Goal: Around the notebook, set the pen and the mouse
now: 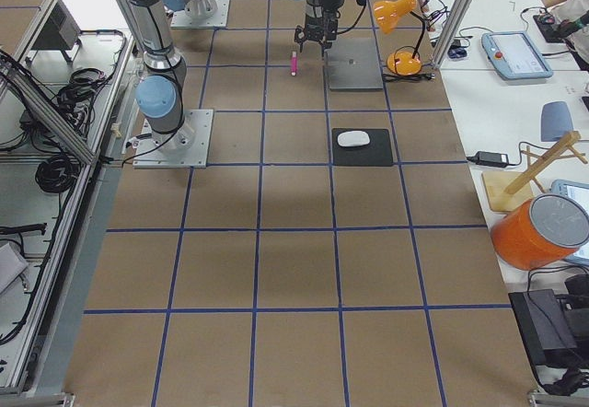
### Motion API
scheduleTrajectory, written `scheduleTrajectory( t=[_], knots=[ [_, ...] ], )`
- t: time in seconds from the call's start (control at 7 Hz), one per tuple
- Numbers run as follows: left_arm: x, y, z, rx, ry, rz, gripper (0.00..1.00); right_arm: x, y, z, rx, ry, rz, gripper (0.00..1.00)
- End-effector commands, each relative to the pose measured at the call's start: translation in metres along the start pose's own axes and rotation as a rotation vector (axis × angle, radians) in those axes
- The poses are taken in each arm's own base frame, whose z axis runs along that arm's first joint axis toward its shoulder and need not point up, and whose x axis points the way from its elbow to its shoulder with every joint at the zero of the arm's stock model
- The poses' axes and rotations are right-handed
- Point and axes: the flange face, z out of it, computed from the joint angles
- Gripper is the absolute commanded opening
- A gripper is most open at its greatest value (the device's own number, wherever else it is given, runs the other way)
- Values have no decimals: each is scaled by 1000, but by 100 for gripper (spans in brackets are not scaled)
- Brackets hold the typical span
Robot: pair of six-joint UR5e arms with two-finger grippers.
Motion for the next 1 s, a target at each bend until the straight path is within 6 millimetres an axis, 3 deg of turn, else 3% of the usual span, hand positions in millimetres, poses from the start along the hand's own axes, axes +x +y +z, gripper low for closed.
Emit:
scheduleTrajectory(
  t=[0.0, 0.29, 0.43, 0.57, 0.86],
  knots=[
    [3, -40, -27, 8, 26, 318, 100, 0, 3, 5, -11, -1, 1, 100],
    [6, -86, -67, 14, 41, 689, 100, 0, 3, 5, -11, -3, 2, 100],
    [4, -111, -88, -2, 14, 751, 100, 0, 3, 6, -12, -3, 2, 100],
    [2, -138, -115, -10, -11, 865, 100, 0, 3, 6, -12, -3, 2, 100],
    [-8, -211, -185, -51, -43, 1032, 100, 0, 3, 6, -13, -1, 2, 100]
  ],
)
